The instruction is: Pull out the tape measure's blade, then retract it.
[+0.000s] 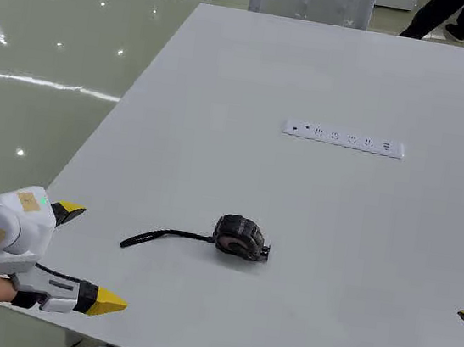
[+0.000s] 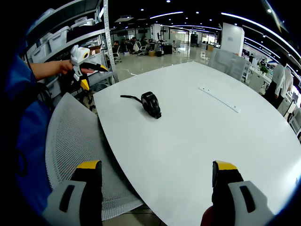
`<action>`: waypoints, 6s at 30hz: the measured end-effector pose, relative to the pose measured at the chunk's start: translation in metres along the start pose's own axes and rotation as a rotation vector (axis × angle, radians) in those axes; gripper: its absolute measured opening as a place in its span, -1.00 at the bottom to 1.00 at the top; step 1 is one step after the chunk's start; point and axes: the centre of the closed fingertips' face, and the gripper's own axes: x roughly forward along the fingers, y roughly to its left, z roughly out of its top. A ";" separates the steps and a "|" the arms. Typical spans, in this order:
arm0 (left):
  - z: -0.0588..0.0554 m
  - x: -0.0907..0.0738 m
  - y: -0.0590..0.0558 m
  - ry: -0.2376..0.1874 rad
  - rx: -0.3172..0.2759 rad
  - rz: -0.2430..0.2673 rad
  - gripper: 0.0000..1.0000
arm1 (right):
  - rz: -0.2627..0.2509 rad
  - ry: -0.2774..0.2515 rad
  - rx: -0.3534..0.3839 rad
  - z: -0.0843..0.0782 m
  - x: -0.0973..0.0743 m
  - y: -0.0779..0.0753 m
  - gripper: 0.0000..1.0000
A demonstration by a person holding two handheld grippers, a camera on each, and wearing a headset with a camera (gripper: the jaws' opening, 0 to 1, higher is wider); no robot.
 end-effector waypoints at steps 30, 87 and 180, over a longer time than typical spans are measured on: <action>0.032 0.050 -0.002 -0.006 0.077 -0.066 0.94 | 0.059 0.020 -0.070 0.013 0.041 -0.010 0.78; 0.074 0.151 -0.021 0.011 0.186 -0.222 0.72 | 0.207 0.053 -0.232 0.045 0.148 -0.011 0.50; 0.067 0.230 -0.037 0.128 0.620 -0.348 -0.34 | 0.389 0.101 -0.510 0.054 0.290 0.001 -0.60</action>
